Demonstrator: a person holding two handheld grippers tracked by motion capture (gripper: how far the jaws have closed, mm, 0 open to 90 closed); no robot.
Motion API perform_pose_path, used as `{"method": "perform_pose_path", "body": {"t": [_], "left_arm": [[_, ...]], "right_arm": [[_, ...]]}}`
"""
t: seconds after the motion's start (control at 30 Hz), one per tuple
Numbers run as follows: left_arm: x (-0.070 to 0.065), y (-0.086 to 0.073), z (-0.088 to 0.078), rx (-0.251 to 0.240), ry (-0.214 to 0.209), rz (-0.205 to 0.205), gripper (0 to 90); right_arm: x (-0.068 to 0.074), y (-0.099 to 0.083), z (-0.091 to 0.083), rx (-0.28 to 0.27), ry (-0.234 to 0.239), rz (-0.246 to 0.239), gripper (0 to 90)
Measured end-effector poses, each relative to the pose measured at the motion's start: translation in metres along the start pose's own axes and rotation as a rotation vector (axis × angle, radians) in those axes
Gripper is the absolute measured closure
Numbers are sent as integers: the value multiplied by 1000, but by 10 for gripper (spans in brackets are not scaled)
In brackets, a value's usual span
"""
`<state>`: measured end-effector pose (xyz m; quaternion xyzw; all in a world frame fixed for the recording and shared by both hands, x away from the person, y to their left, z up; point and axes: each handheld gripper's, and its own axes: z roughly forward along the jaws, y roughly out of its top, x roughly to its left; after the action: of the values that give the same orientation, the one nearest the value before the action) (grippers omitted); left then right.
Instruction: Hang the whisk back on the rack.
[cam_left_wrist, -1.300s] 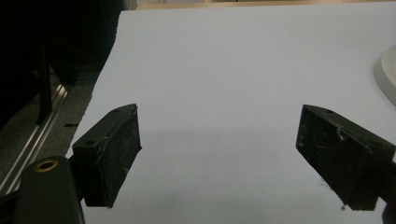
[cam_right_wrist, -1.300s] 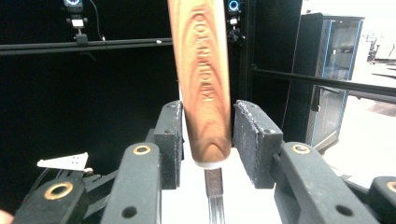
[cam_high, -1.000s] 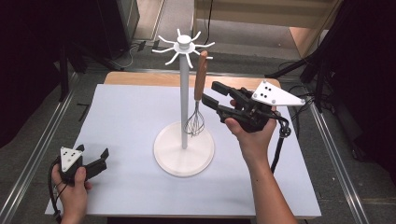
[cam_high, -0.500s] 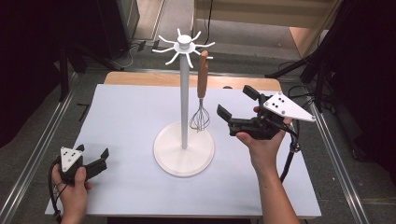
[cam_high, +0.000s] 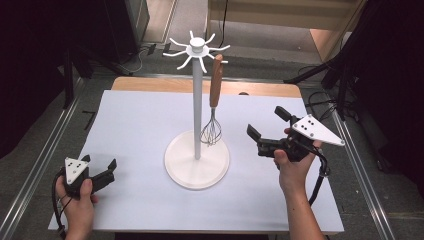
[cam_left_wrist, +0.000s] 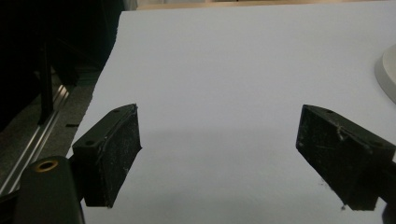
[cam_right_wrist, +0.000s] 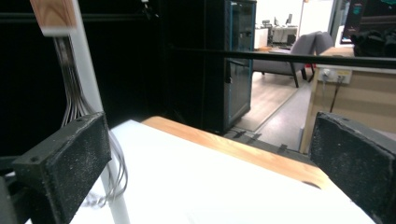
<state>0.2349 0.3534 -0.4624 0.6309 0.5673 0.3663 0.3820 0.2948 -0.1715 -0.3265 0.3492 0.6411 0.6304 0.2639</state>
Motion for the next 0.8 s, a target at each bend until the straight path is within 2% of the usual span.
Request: {"method": "perform_pose_path", "body": {"t": [0.27,0.5,0.8], "left_arm": [[0,0,0,-1,1,0,148],[0,0,0,-1,1,0,148],[0,0,0,-1,1,-1,148]], "right_arm": [[-12,-21,-10,24,-43,6,0],[-20,-35,-20,46,-58,19,0],[-33,-58,-30,72,-120,23,4]]}}
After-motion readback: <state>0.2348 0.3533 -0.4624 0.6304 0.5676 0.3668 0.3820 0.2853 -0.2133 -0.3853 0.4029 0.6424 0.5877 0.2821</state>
